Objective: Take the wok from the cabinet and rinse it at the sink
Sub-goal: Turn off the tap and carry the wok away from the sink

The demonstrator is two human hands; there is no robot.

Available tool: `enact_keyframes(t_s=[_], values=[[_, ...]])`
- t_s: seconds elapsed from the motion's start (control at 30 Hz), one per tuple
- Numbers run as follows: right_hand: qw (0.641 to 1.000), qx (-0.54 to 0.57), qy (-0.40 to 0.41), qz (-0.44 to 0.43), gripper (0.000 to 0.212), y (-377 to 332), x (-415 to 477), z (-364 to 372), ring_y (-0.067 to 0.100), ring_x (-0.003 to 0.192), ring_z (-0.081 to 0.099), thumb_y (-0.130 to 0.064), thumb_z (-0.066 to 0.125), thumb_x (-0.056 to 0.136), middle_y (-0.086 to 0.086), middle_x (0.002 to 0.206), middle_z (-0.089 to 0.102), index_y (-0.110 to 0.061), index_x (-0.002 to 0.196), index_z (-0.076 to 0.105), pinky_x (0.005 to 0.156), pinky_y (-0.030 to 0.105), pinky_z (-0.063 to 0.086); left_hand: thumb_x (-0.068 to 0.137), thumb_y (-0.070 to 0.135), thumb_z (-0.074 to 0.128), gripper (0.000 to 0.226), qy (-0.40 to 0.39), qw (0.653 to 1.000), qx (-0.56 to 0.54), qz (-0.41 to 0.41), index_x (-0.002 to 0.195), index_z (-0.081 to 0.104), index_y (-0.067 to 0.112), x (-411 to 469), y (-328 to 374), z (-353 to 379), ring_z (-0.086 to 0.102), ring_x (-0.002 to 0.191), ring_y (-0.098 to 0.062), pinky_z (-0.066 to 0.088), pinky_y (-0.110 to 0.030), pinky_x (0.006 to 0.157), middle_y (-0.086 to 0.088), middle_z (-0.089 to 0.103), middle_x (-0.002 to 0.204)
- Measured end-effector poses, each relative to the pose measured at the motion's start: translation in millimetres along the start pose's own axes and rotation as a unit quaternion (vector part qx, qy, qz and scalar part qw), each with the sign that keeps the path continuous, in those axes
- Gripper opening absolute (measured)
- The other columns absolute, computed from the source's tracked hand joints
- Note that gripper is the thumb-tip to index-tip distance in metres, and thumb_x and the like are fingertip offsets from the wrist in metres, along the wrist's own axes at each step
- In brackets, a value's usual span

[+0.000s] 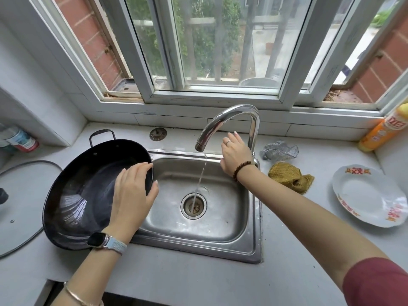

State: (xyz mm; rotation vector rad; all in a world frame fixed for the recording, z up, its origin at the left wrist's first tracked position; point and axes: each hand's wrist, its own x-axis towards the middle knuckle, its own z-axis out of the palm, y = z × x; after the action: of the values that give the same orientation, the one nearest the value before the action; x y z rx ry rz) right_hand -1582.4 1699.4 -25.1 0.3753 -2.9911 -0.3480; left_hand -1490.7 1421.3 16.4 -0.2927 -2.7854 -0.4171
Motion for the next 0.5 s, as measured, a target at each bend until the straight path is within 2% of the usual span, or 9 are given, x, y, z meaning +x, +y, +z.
enact_keyframes(t_s=[0.13,0.2,0.27,0.4,0.5], values=[[0.999,-0.009,-0.032,0.011,0.055,-0.7,-4.2,-5.6,0.031,0.139,0.03,-0.035,0.047,0.089,0.012,0.137,0.05,-0.003,0.134,0.051,0.12,0.043,0.012,0.083,0.016,0.066,0.042,0.012,1.0,-0.008,0.004,0.123,0.056,0.011,-3.3,0.0,-6.2,0.053,0.115,-0.024,0.034,-0.047,0.11,-0.005,0.059,0.122],[0.998,0.005,-0.063,0.021,0.066,-2.2,-6.8,-7.7,0.029,0.145,0.019,-0.039,0.049,0.089,0.011,0.15,0.037,-0.004,0.145,0.036,0.121,0.043,0.008,0.083,0.015,0.067,0.042,0.02,1.0,-0.01,0.006,0.123,0.056,0.01,-6.3,-0.3,-9.5,0.053,0.115,-0.024,0.034,-0.047,0.11,-0.005,0.059,0.122],[0.996,0.054,-0.07,0.021,0.071,-2.4,-14.5,-6.8,0.027,0.147,0.013,-0.034,0.052,0.089,0.009,0.157,0.026,-0.005,0.149,0.027,0.121,0.042,0.007,0.083,0.015,0.068,0.042,0.023,1.0,-0.008,0.009,0.123,0.057,0.01,-9.9,-1.0,-12.1,0.053,0.114,-0.024,0.033,-0.046,0.11,-0.006,0.059,0.121],[0.979,0.203,0.012,0.034,0.061,-6.9,-40.1,-6.4,0.03,0.144,0.024,-0.013,0.058,0.086,0.013,0.152,0.035,-0.002,0.143,0.038,0.12,0.04,0.015,0.084,0.015,0.067,0.04,0.026,0.999,-0.02,0.009,0.122,0.057,0.01,-18.6,-4.0,-16.1,0.054,0.113,-0.023,0.033,-0.045,0.11,-0.005,0.059,0.12],[0.931,0.346,0.036,0.107,0.053,-20.8,-59.5,-14.0,0.03,0.133,0.041,-0.014,0.06,0.087,0.014,0.139,0.049,-0.002,0.137,0.045,0.114,0.035,0.028,0.085,0.016,0.066,0.039,0.023,0.998,-0.051,0.0,0.122,0.057,0.011,-27.1,-7.5,-18.4,0.054,0.112,-0.022,0.035,-0.043,0.108,-0.003,0.059,0.12]])
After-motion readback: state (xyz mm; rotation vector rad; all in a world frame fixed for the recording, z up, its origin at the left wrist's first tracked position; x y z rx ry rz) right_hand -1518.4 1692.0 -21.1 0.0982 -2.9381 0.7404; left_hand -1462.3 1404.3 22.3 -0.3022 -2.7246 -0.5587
